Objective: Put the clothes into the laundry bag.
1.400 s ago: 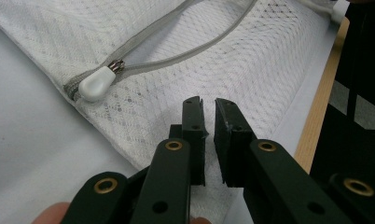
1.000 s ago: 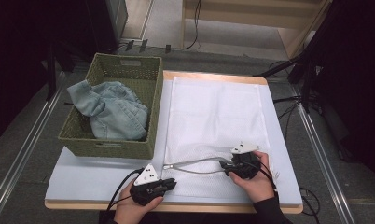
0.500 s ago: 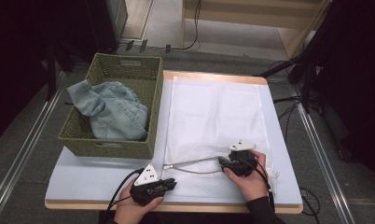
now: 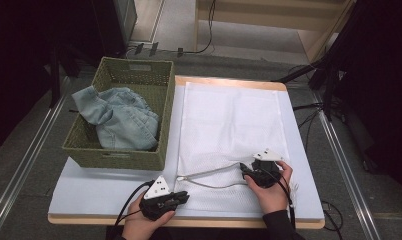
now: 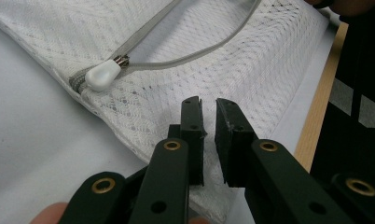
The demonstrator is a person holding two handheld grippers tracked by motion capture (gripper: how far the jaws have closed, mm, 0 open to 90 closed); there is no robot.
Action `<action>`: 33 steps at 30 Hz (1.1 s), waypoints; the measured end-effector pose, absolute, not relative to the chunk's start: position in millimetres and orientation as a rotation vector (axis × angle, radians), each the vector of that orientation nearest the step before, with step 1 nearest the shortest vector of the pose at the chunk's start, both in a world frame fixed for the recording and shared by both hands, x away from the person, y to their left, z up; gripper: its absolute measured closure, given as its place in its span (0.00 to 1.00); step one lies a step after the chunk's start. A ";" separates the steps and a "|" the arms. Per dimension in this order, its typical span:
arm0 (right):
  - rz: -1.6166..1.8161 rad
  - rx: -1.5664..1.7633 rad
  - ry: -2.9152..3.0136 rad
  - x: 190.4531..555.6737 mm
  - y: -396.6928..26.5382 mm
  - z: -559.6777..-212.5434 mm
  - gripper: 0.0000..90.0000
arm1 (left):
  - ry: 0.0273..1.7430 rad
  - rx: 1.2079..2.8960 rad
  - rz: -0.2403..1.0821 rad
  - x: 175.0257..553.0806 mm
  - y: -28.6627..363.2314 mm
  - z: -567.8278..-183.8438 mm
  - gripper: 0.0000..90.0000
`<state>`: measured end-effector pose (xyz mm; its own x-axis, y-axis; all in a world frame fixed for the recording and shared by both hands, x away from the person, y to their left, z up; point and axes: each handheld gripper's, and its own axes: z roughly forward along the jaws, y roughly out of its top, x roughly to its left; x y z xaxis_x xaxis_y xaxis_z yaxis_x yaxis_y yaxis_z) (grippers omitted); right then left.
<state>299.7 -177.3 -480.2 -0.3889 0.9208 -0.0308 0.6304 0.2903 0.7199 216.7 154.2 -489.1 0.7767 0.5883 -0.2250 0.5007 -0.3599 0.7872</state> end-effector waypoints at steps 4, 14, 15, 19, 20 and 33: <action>0.954 1.298 2.190 296.8 -171.7 -481.7 0.60 | 0.812 2.030 0.120 216.6 154.1 -489.0 0.92; 1.045 1.295 2.189 300.4 -171.1 -486.5 0.70 | 0.812 2.029 0.123 216.4 153.9 -489.1 0.92; 1.040 1.288 2.180 300.4 -170.9 -486.3 0.87 | 0.812 2.030 0.125 216.3 153.7 -489.0 0.92; 1.055 1.273 2.196 300.6 -173.2 -484.3 0.98 | 0.822 2.031 0.127 216.5 153.3 -488.7 0.93; 1.055 1.273 2.196 300.6 -173.2 -484.3 0.98 | 0.825 2.030 0.129 216.5 153.2 -488.8 0.93; 1.323 1.078 2.090 277.6 -182.8 -413.5 0.98 | 0.834 2.031 0.140 216.8 152.6 -488.6 0.97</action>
<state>277.6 -182.8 -413.5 -0.5997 0.7992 0.0404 0.3784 0.2387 0.8943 216.8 152.6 -488.6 0.7655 0.6072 -0.2131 0.5042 -0.3602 0.7849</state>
